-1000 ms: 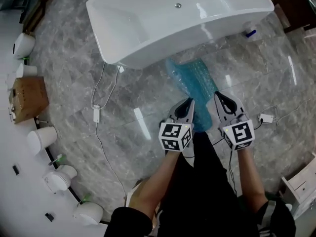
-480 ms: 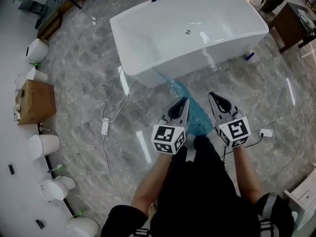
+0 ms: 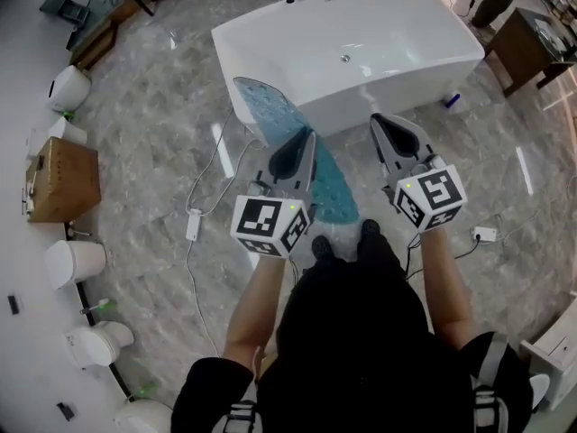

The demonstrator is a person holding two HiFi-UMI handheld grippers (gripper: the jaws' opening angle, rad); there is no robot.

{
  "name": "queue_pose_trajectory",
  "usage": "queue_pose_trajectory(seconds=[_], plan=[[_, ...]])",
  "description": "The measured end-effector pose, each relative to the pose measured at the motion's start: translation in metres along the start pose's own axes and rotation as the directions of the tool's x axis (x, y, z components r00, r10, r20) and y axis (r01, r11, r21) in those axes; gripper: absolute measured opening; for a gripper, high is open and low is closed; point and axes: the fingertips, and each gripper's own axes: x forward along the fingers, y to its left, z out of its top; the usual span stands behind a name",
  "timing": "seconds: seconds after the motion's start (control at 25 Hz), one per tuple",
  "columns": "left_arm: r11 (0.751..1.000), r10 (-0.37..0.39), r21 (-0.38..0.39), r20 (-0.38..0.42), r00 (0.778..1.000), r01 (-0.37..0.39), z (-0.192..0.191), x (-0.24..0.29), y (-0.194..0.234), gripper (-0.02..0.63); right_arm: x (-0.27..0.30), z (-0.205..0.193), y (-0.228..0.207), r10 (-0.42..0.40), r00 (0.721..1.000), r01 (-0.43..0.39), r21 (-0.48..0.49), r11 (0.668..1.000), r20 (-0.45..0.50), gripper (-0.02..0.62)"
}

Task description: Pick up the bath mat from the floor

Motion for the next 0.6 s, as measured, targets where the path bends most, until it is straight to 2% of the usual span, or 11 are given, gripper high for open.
queue_pose_trajectory(seconds=[0.16, 0.36, 0.6], plan=[[1.000, 0.014, -0.018, 0.051, 0.999, -0.013, 0.031, -0.029, 0.009, 0.032, 0.000, 0.028, 0.013, 0.033, 0.998, -0.033, 0.006, 0.999, 0.045, 0.012], [0.999, 0.033, 0.025, 0.103, 0.994, -0.036, 0.062, -0.055, 0.017, 0.032, 0.001, 0.038, 0.028, 0.043, 0.998, -0.041, -0.043, 0.998, 0.046, 0.011], [0.996, 0.042, 0.070, 0.118, 0.992, -0.050, 0.068, -0.076, 0.026, 0.032, 0.006, 0.042, 0.054, 0.062, 0.997, -0.060, -0.031, 0.998, 0.057, 0.011]])
